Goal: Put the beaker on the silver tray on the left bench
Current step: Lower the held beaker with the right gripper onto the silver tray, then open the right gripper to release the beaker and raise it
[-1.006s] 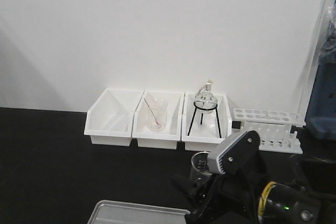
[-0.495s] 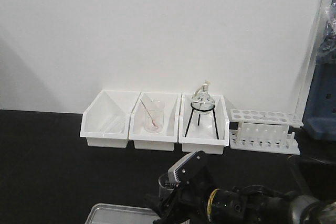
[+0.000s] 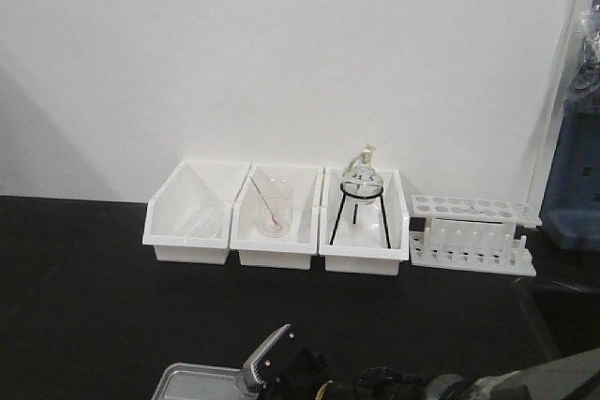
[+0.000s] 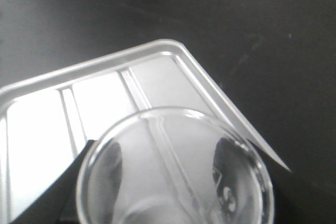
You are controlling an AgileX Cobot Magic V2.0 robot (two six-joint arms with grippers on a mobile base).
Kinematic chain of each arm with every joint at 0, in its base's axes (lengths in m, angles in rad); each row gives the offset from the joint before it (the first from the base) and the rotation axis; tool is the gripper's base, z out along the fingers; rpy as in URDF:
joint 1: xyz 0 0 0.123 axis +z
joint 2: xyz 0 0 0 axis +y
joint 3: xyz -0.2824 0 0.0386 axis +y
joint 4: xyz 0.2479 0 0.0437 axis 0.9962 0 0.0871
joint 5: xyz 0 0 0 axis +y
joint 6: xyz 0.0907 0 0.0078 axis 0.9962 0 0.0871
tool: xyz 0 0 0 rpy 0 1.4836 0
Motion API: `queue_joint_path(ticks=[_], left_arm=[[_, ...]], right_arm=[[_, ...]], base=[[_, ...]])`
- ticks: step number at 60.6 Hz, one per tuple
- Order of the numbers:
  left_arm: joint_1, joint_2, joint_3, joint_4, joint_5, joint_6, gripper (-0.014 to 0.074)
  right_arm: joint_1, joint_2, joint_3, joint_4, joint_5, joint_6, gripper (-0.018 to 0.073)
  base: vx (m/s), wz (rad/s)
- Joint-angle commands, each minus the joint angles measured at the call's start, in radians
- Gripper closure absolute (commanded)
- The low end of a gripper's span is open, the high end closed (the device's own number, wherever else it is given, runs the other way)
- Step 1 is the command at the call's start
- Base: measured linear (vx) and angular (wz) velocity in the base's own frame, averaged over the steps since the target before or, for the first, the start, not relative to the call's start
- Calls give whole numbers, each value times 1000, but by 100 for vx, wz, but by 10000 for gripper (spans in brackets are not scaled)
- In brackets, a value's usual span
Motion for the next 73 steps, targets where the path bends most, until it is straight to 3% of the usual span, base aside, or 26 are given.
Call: queue_joint_path(ticks=[1, 23, 32, 48, 55, 62, 73], left_arm=[[-3, -8, 20, -1, -76, 0, 595], [-3, -8, 20, -1, -76, 0, 595], [-3, -8, 20, -1, -76, 0, 595], [-3, -8, 20, -1, -76, 0, 595], [-3, -8, 20, -1, -76, 0, 595], [-3, -8, 20, -1, -76, 0, 595], [-3, -8, 20, -1, -76, 0, 595]], right_arm=[[0, -41, -37, 36, -65, -10, 565], [0, -16, -39, 39, -65, -10, 505], [0, -16, -39, 39, -71, -10, 395], [0, -17, -39, 26, -102, 46, 52], [0, -30, -39, 3, -98, 58, -54], [0, -48, -39, -15, -98, 58, -99], [0, -84, -39, -29, -99, 59, -83]], base=[[0, 0], [0, 0], [0, 0], [0, 0], [0, 0], [0, 0], [0, 0]])
